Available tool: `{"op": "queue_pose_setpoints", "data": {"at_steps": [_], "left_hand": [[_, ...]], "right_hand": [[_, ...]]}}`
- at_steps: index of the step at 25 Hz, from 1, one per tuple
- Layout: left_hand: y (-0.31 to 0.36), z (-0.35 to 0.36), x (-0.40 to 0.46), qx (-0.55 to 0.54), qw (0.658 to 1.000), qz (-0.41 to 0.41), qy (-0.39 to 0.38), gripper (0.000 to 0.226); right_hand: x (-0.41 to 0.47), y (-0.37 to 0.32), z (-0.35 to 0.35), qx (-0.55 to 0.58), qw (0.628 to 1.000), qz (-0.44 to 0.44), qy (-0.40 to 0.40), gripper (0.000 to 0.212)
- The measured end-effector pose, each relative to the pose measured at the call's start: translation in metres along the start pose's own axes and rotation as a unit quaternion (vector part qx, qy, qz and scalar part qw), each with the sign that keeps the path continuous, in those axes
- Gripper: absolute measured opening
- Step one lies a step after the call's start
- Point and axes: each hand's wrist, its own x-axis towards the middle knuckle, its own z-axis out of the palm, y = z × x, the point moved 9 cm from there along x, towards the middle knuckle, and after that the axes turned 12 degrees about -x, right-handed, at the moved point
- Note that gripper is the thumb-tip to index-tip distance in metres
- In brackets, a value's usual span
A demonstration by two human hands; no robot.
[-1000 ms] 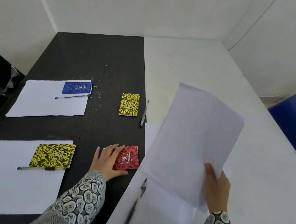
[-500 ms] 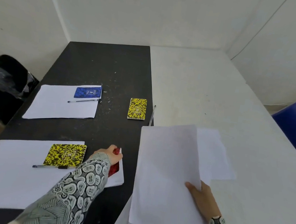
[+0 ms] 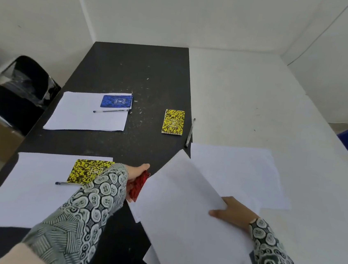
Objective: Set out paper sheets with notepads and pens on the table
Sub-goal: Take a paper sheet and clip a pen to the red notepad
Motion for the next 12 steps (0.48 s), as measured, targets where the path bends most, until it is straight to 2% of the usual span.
{"op": "queue_pose_setpoints", "data": {"at_steps": [2,4,5,9,12], "left_hand": [[0.001,0.002,0.010,0.117,0.992,0.034,0.025,0.080],[0.005,0.000,0.015,0.262,0.954,0.103,0.098,0.065],[0.003,-0.003,0.016,0.289,0.943,0.111,0.124,0.057],[-0.016,-0.005,0.021,0.329,0.920,0.128,0.171,0.062],[-0.016,0.002,0.021,0.304,0.911,0.193,0.199,0.068]], "right_hand": [[0.010,-0.022,0.003,0.038,0.999,-0.036,0.000,0.032],[0.017,-0.036,0.003,0.075,0.995,-0.056,0.027,0.018],[0.021,-0.037,0.002,0.076,0.994,-0.059,0.046,0.014],[0.025,-0.032,0.006,0.075,0.994,-0.058,0.054,0.013],[0.019,-0.033,0.008,0.079,0.993,-0.068,0.053,0.021]]}}
